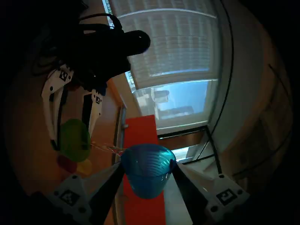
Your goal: Pour water
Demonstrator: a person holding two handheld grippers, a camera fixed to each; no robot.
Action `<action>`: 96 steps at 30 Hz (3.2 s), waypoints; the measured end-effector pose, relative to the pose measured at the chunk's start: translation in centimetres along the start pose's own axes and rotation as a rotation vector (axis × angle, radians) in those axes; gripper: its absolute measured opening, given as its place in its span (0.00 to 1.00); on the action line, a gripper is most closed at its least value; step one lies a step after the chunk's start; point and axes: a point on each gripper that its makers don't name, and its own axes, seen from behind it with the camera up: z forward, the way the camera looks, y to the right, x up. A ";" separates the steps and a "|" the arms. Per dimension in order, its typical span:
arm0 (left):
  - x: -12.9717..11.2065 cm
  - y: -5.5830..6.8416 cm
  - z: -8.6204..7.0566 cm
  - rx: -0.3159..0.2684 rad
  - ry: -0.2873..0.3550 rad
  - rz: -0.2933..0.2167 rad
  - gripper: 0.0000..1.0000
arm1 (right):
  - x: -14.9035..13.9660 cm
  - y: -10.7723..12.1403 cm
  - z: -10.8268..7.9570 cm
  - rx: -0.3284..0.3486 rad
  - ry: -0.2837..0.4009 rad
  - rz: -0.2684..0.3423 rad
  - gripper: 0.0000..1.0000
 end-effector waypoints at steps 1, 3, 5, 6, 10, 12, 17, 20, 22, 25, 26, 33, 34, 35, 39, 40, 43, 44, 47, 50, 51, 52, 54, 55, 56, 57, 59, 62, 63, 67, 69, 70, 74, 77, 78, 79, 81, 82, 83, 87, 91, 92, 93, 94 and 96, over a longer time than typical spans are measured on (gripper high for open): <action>0.0 0.0 0.0 0.001 -0.001 0.000 0.88 | 0.0 0.0 0.0 -0.001 0.000 -0.005 0.89; -0.1 -0.1 0.1 0.002 -0.003 0.000 0.88 | 0.0 0.1 0.1 -0.004 -0.001 -0.016 0.89; -0.2 -0.1 0.1 0.003 -0.004 0.002 0.88 | 0.0 0.2 0.1 -0.007 0.000 -0.027 0.89; -0.2 -0.1 0.1 0.003 -0.004 0.002 0.88 | 0.0 0.2 0.1 -0.008 0.000 -0.032 0.89; -0.1 -0.2 0.0 0.006 -0.002 0.004 0.87 | 0.1 0.3 0.2 -0.012 -0.001 -0.048 0.89; -0.1 -0.2 0.0 0.005 -0.001 0.003 0.87 | 0.2 0.4 0.2 -0.013 0.001 -0.057 0.89; -0.1 -0.2 0.0 0.004 0.000 -0.001 0.87 | 0.5 0.5 0.2 -0.020 0.004 -0.092 0.89; -0.2 -0.2 0.1 0.003 0.000 -0.001 0.87 | 0.6 0.5 0.1 -0.022 0.004 -0.112 0.89; -0.2 -0.2 0.1 0.002 0.000 -0.002 0.87 | 0.8 0.5 0.1 -0.024 0.004 -0.121 0.89; -0.2 -0.2 0.1 0.001 0.002 -0.003 0.87 | 1.0 0.6 0.1 -0.026 0.006 -0.134 0.89; -0.2 -0.2 0.0 0.001 0.002 -0.003 0.87 | 1.1 0.6 0.1 -0.028 0.007 -0.138 0.89; -0.1 -0.5 -0.1 0.007 0.006 -0.003 0.87 | 1.5 0.6 0.3 -0.032 0.006 -0.195 0.89; -0.1 -0.5 -0.1 0.007 0.006 -0.003 0.87 | 1.6 0.6 0.3 -0.032 0.006 -0.201 0.89; -0.1 -0.5 -0.2 0.008 0.006 -0.004 0.87 | 1.6 0.6 0.4 -0.032 0.005 -0.209 0.89; -0.1 -0.5 -0.3 0.009 0.006 -0.004 0.87 | 1.8 0.6 0.4 -0.036 0.006 -0.229 0.89; -0.1 -0.6 -0.3 0.011 0.005 -0.003 0.87 | 1.9 0.6 0.4 -0.037 0.007 -0.234 0.89; -0.2 -0.6 -0.3 0.013 0.004 -0.003 0.87 | 2.0 0.7 0.5 -0.040 0.008 -0.249 0.89; -0.2 -0.6 -0.3 0.013 0.004 -0.003 0.87 | 2.1 0.8 0.5 -0.042 0.009 -0.254 0.89; -0.1 -0.6 -0.2 0.015 0.006 -0.006 0.87 | 2.2 0.8 0.6 -0.042 0.012 -0.267 0.89; -0.1 -0.7 -0.2 0.017 0.007 -0.007 0.87 | 2.3 0.7 0.6 -0.041 0.014 -0.274 0.89; -0.1 -0.7 -0.2 0.017 0.007 -0.007 0.87 | 2.3 0.7 0.6 -0.041 0.015 -0.274 0.89; 0.0 -0.7 -0.2 0.018 0.007 -0.007 0.87 | 2.3 0.7 0.6 -0.040 0.016 -0.272 0.89; 0.0 -0.7 -0.2 0.019 0.008 -0.008 0.87 | 2.3 0.7 0.6 -0.038 0.018 -0.264 0.89; 0.0 -0.7 -0.2 0.019 0.008 -0.008 0.87 | 2.3 0.6 0.6 -0.038 0.020 -0.254 0.89; 0.0 -0.7 -0.2 0.019 0.008 -0.008 0.87 | 2.2 0.6 0.6 -0.037 0.021 -0.243 0.90; 0.0 -0.7 -0.1 0.019 0.008 -0.009 0.87 | 2.2 0.6 0.6 -0.037 0.023 -0.231 0.90; -0.1 -0.7 -0.2 0.021 0.009 -0.008 0.87 | 2.3 0.5 0.5 -0.035 0.028 -0.197 0.90; 0.0 -0.9 -0.2 0.024 0.008 -0.009 0.87 | 2.3 0.3 0.4 -0.030 0.035 -0.129 0.90; 0.0 -0.9 -0.2 0.025 0.008 -0.009 0.87 | 2.3 0.3 0.4 -0.028 0.037 -0.103 0.90; 0.2 -1.0 -0.4 0.029 0.009 -0.008 0.87 | 2.2 -0.2 0.3 -0.020 0.044 0.027 0.90; 0.3 -1.1 -0.5 0.032 0.010 -0.008 0.87 | 2.0 -0.5 0.3 -0.013 0.046 0.104 0.90; 0.3 -1.1 -0.6 0.033 0.011 -0.009 0.87 | 2.0 -0.7 0.3 -0.008 0.046 0.142 0.90; 0.3 -1.2 -0.6 0.035 0.010 -0.010 0.87 | 1.4 -1.8 0.2 0.012 0.044 0.307 0.90; 0.2 -1.2 -0.6 0.040 0.010 -0.009 0.87 | 1.1 -2.4 0.2 0.019 0.044 0.437 0.90; 0.2 -1.3 -0.6 0.041 0.009 -0.009 0.87 | 1.0 -2.7 0.1 0.023 0.044 0.481 0.89; 0.2 -1.3 -0.7 0.043 0.008 -0.009 0.87 | 0.9 -2.9 0.1 0.029 0.046 0.528 0.89; 0.3 -1.3 -0.8 0.045 0.006 -0.008 0.87 | 0.8 -3.4 0.0 0.043 0.048 0.628 0.90; 0.3 -1.3 -0.8 0.046 0.005 -0.007 0.87 | 0.8 -3.5 0.0 0.049 0.049 0.674 0.89; 0.3 -1.3 -0.9 0.048 0.005 -0.006 0.87 | 0.7 -3.7 -0.1 0.057 0.050 0.726 0.89; 0.5 -1.4 -1.1 0.054 0.004 -0.004 0.87 | 0.3 -4.5 -0.2 0.079 0.044 0.892 0.89; 0.5 -1.5 -1.3 0.061 -0.001 -0.001 0.87 | 0.0 -4.9 -0.4 0.091 0.044 1.037 0.89; 0.4 -1.5 -1.3 0.063 -0.002 0.000 0.87 | -0.1 -5.0 -0.5 0.095 0.047 1.075 0.89; 0.4 -1.6 -1.4 0.065 -0.003 0.001 0.87 | -0.1 -5.0 -0.5 0.100 0.050 1.106 0.89; 0.4 -1.6 -1.4 0.066 -0.004 0.001 0.87 | 0.0 -5.1 -0.6 0.106 0.056 1.133 0.89; 0.3 -1.7 -1.5 0.070 -0.006 0.001 0.87 | 0.1 -5.1 -0.8 0.119 0.067 1.187 0.89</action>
